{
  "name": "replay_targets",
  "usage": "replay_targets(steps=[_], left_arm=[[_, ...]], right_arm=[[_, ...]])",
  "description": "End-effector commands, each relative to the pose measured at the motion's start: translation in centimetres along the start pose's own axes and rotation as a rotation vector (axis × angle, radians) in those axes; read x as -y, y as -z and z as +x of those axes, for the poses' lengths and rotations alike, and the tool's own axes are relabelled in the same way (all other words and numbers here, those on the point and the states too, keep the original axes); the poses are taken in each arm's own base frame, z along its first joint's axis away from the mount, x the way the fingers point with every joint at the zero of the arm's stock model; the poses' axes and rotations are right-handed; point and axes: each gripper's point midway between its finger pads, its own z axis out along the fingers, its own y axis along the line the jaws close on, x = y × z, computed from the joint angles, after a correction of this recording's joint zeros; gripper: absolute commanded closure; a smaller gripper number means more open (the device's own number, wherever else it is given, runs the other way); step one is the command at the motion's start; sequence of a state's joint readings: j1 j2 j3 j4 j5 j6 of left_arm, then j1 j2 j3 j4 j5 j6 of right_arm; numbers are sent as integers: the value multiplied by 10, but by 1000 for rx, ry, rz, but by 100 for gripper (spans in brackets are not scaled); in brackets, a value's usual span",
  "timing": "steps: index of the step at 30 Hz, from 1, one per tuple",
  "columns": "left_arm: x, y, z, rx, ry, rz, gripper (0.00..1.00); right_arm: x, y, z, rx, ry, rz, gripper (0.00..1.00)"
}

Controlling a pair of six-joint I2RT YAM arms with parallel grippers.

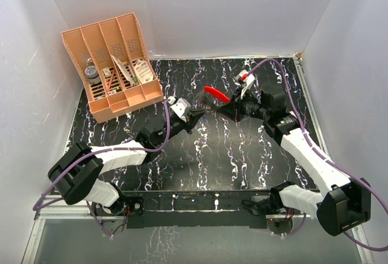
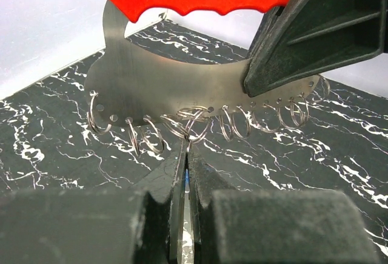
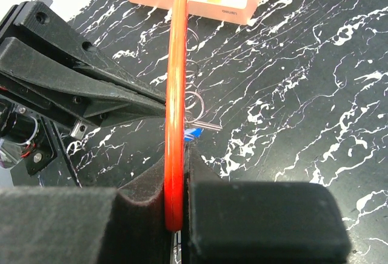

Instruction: Put the keys on the keyring

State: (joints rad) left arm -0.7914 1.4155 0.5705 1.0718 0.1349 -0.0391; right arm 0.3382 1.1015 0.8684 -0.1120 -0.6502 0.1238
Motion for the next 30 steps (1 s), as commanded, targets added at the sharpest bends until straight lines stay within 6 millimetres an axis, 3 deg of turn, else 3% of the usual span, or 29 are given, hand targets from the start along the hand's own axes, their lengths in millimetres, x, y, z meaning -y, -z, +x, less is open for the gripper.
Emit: replay_targets(steps=[1,12,21,30], left_arm=[[-12,-3,-25,34,-51,-44,100],[-13,-17,-27,-39,-76,-35,100],[-11,-25,-24,-90,-78,-13,100],[-23,-23,-16,-162,-102,-73,100]], right_arm=[[-8,5,-47,103,108,-18,100],[-13,4,-46,58,147,-36,100],[-18,-12,-53,10,151,-41,100],[-17,-22,-42,-83,142,-5,100]])
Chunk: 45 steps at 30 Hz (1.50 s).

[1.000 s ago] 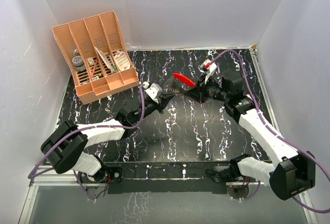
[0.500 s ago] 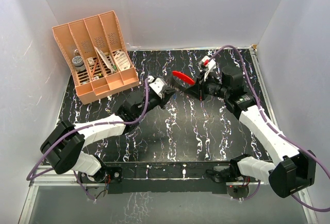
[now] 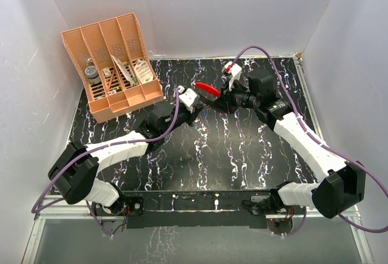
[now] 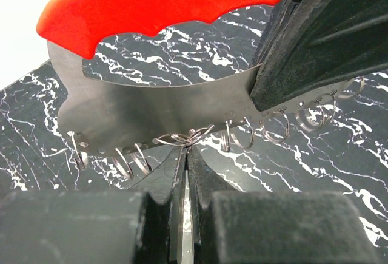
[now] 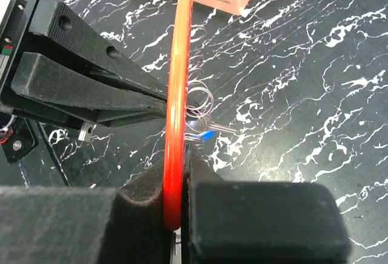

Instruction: Put the keys on the keyring

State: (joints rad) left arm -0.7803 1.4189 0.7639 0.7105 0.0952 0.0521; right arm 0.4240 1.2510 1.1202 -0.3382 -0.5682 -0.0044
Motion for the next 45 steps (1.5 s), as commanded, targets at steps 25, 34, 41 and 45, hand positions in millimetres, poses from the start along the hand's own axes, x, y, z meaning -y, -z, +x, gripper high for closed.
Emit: replay_targets(steps=[25,34,41,45], left_arm=[[-26,-15,17,-225,-80,-104,100],[-25,-28,27,-306,-99,-81,100],[-22,-29,20,-291,-88,-68,100],[-22,-28,17,-278,-78,-68,100]], right_arm=[[-8,-14,-11,-91,39,40,100],[-10,-34,2,-161,25,69,100],[-9,-49,12,-206,9,90,100],[-12,-55,10,-193,1,77,100]])
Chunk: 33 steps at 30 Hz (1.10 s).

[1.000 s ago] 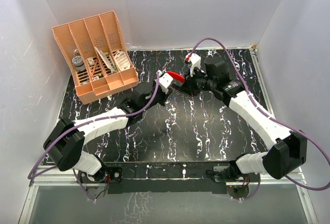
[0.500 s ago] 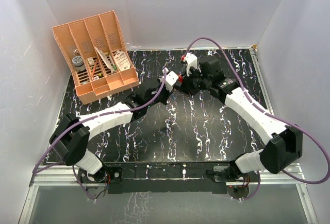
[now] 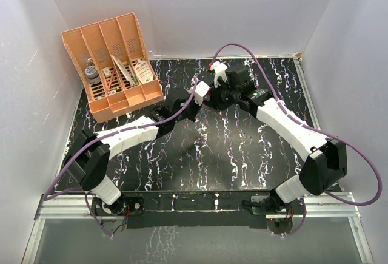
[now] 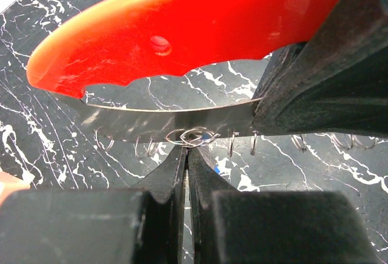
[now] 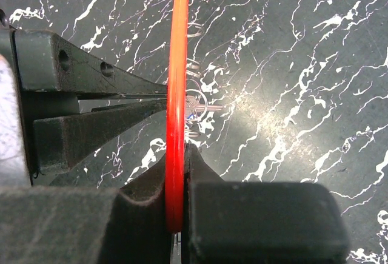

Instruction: Put the keys on the keyring

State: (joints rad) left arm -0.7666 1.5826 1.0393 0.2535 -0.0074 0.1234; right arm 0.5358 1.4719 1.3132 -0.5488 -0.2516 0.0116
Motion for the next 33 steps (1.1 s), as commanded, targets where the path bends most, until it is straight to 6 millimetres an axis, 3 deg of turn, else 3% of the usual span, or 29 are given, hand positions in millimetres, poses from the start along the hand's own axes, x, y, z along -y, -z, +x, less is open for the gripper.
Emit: replay_targets(steps=[1,12,22,33], left_arm=[[3,5,-36,86,-21,7,100],[-3,14,-63,238,39,-35,100],[-18,39,-114,436,154,-75,100],[-26,47,-134,526,259,-53,100]], right_arm=[[-48,-4,-21,55,66,-149,100],[-74,-6,-28,122,62,-233,100],[-63,-20,-19,145,29,-144,100],[-72,-26,-26,192,18,-119,100]])
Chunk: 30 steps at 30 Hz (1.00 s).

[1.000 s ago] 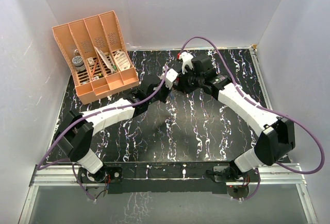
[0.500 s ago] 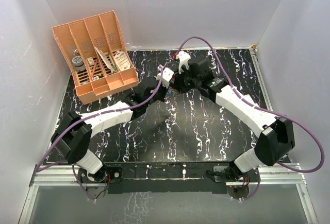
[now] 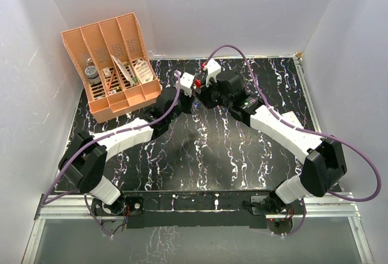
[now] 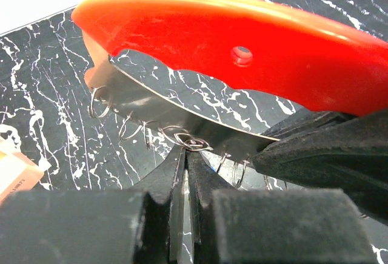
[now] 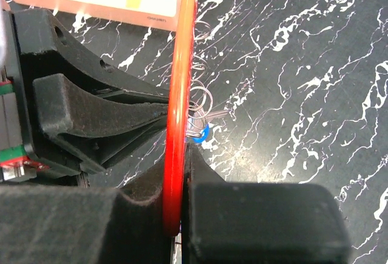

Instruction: Put the keys on the keyring

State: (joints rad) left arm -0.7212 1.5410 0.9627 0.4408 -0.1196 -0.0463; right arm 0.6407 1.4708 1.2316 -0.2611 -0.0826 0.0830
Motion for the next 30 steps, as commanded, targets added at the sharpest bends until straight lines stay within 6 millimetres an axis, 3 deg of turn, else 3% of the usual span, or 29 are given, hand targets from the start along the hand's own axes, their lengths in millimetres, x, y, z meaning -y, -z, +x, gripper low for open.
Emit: replay_targets(steps=[1,6,12,30], left_arm=[[25,27,-119,379,125,131,100],[9,40,-139,462,224,104,100],[3,43,-147,494,278,110,100],[23,12,-117,363,262,193,100]], right_arm=[[-56,1,8,-7,-17,-177,100],[-42,-2,13,1,-16,-73,100],[-32,-3,11,44,-3,32,100],[-56,8,-33,183,30,9,100]])
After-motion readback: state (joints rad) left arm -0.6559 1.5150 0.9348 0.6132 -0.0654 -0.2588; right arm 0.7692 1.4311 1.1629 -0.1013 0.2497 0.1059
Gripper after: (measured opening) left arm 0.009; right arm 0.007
